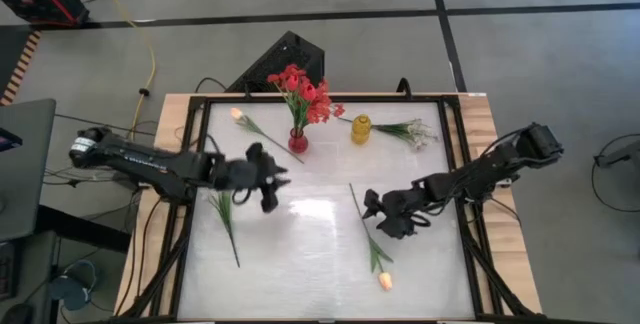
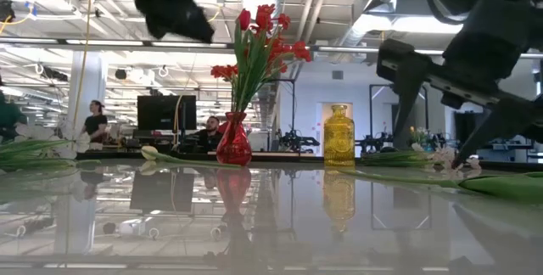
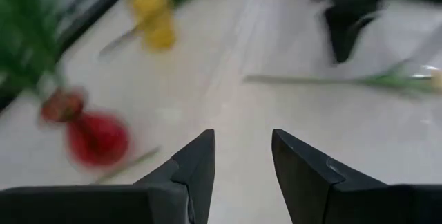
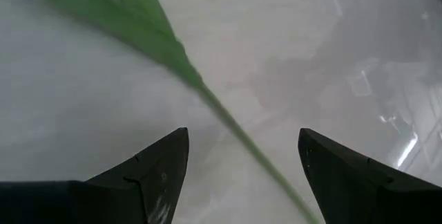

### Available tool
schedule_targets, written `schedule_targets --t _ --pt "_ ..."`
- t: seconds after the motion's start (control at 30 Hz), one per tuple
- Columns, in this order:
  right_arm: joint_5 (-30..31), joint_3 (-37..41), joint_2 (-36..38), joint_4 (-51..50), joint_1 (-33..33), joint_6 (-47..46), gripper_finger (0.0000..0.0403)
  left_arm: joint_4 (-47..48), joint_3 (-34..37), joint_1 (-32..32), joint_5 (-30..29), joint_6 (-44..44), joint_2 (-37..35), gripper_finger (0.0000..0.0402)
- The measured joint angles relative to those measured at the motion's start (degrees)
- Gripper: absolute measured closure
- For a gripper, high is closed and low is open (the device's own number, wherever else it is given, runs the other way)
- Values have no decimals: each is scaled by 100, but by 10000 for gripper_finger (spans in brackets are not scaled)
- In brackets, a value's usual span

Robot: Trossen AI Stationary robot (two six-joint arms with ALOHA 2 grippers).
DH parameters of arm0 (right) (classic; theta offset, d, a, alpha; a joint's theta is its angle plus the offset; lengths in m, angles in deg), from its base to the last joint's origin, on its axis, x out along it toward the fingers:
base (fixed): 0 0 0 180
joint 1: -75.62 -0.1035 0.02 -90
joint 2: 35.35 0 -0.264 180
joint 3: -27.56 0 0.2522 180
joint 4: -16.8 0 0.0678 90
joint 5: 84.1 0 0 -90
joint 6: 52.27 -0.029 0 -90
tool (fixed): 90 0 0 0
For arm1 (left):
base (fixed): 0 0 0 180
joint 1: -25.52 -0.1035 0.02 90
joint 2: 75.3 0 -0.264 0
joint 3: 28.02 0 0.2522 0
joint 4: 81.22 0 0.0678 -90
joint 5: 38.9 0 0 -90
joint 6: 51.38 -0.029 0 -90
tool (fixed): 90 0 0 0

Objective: Sort flowers into vase by color
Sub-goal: Put the bottom white tulip into the yellow vase

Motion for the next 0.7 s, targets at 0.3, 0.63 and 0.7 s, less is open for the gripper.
schedule_targets --t 0.3,0.63,0.7 --pt "-342 -1457 -1167 -1588 -365 456 102 -884 -2 753 -758 -825 399 269" --pt "-440 -2391 -2183 -2835 -395 689 173 -1047 -4 731 -739 -895 407 269" --pt "-503 -2382 -2188 -2975 -395 599 222 -995 -4 733 -724 -870 407 269"
